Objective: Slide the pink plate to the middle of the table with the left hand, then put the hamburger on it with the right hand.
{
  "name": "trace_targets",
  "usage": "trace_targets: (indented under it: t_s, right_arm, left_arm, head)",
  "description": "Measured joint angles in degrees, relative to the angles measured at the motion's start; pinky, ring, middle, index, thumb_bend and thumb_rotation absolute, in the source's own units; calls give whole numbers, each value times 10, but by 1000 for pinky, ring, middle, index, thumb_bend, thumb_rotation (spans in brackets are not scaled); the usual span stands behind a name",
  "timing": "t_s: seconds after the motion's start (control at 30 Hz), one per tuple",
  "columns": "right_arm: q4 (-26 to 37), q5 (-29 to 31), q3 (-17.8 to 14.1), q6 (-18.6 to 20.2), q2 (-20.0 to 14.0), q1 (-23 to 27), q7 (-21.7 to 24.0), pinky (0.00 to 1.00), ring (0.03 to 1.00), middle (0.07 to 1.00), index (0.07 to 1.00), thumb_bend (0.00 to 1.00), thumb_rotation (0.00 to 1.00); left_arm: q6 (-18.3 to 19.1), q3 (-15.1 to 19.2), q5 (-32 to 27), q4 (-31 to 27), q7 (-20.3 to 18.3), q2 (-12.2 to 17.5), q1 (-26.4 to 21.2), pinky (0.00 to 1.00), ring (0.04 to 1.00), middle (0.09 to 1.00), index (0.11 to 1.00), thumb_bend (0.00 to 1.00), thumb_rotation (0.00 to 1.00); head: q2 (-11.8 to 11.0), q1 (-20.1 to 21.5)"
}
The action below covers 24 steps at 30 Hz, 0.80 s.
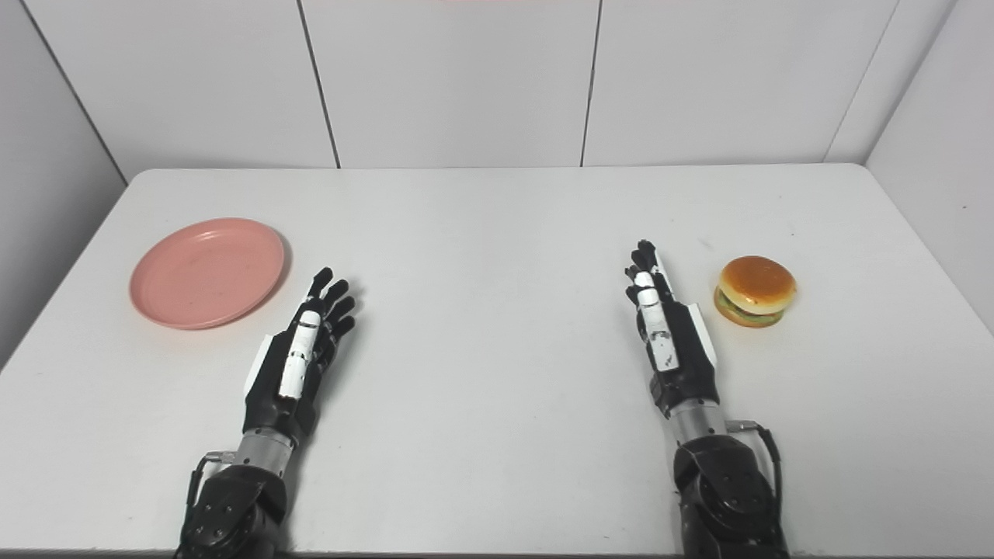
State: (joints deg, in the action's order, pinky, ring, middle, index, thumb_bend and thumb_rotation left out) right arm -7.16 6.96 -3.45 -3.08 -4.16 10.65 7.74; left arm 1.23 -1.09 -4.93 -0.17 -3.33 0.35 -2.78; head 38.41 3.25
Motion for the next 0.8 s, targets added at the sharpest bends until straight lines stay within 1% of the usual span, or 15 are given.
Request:
trace_targets:
  t_s: [0.27, 0.37, 0.4, 0.8]
  right_arm:
    - [-1, 1, -1, -1, 1, 0, 0, 1000, 989, 999, 1000, 536, 980]
    - [-1, 1, -1, -1, 1, 1, 0, 1000, 990, 1000, 1000, 499, 999]
    - [-1, 1, -1, -1, 2, 1, 0, 1000, 991, 1000, 1000, 476, 1000]
    - [-3, 1, -7, -3, 6, 1, -1, 993, 981, 992, 1000, 348, 1000]
  left_arm:
    - [-1, 0, 0, 0, 0, 0, 0, 949, 946, 957, 956, 373, 938]
    - [-1, 0, 0, 1, 0, 0, 0, 948, 945, 955, 954, 364, 937]
    - [-1, 0, 0, 1, 0, 0, 0, 949, 945, 956, 955, 364, 937]
    - [-3, 0, -4, 5, 0, -1, 0, 948, 944, 955, 953, 367, 947]
  head:
    - [-2, -1]
    - [-2, -1]
    - [-2, -2]
    - [-4, -5]
